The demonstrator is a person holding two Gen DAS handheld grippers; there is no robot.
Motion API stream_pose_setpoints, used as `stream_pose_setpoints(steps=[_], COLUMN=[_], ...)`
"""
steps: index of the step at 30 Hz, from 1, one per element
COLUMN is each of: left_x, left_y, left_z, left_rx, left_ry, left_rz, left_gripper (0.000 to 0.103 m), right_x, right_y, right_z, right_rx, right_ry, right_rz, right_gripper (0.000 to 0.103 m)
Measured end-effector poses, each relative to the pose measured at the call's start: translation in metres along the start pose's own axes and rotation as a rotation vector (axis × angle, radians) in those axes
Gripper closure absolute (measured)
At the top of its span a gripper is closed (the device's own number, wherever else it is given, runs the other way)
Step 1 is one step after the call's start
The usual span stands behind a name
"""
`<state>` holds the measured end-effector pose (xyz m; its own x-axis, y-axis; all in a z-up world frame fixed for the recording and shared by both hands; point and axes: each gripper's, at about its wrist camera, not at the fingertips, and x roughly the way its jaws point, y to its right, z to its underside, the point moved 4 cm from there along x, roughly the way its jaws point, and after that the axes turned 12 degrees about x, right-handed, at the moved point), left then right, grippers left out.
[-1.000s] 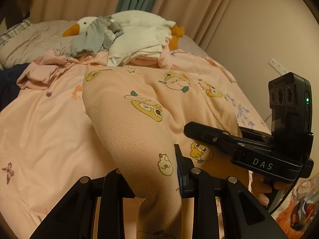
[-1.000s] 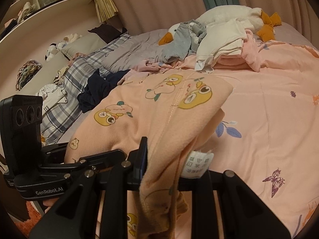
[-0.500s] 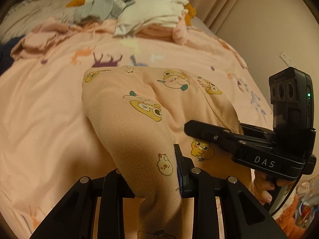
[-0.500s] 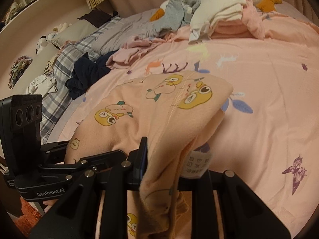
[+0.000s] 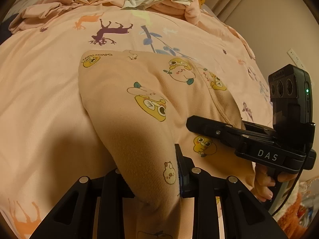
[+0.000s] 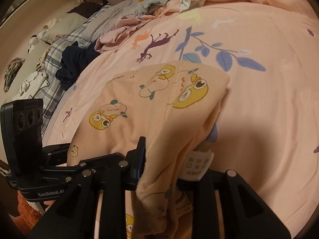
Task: Fold small clothes
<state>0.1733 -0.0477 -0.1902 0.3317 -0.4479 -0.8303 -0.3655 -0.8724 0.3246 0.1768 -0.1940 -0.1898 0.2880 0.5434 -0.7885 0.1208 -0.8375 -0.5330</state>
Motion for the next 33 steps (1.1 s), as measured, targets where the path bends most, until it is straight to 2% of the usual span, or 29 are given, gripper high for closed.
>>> stream_pose_setpoints(steps=[9, 12, 15, 17, 21, 23, 25, 28, 30, 33], left_x=[0.002, -0.001, -0.02, -0.038, -0.078, -0.089, -0.091, -0.076, -0.057, -0.04], left_y=[-0.006, -0.011, -0.018, -0.018, -0.003, 0.009, 0.016, 0.026, 0.025, 0.018], left_z=[0.001, 0.001, 0.002, 0.001, -0.003, -0.005, -0.007, -0.008, -0.005, 0.004], left_rx=[-0.036, -0.06, -0.122, -0.121, -0.033, 0.001, 0.024, 0.073, 0.071, 0.046], left_ry=[0.005, 0.009, -0.018, 0.019, 0.16, 0.22, 0.246, 0.207, 0.157, 0.1], left_rz=[0.04, 0.062, 0.008, -0.04, -0.184, -0.183, -0.167, -0.163, -0.16, -0.16], left_gripper=[0.071, 0.067, 0.062, 0.062, 0.062, 0.062, 0.062, 0.068, 0.069, 0.069], right_x=[0.003, 0.002, -0.007, -0.021, -0.053, -0.07, -0.081, -0.081, -0.072, -0.054], right_y=[0.001, 0.002, 0.005, 0.005, 0.003, -0.001, -0.008, -0.023, -0.031, -0.024], right_z=[0.0, -0.001, -0.002, -0.003, -0.003, -0.003, -0.002, 0.003, 0.01, 0.016], right_rx=[0.006, 0.016, 0.053, 0.069, 0.055, 0.041, 0.02, -0.04, -0.078, -0.095], right_ry=[0.002, -0.004, -0.019, -0.004, 0.068, 0.104, 0.131, 0.127, 0.094, 0.059], right_rz=[0.012, 0.007, 0.012, 0.02, 0.048, 0.037, 0.02, -0.006, -0.011, 0.052], right_gripper=[0.076, 0.072, 0.067, 0.066, 0.066, 0.066, 0.071, 0.088, 0.092, 0.093])
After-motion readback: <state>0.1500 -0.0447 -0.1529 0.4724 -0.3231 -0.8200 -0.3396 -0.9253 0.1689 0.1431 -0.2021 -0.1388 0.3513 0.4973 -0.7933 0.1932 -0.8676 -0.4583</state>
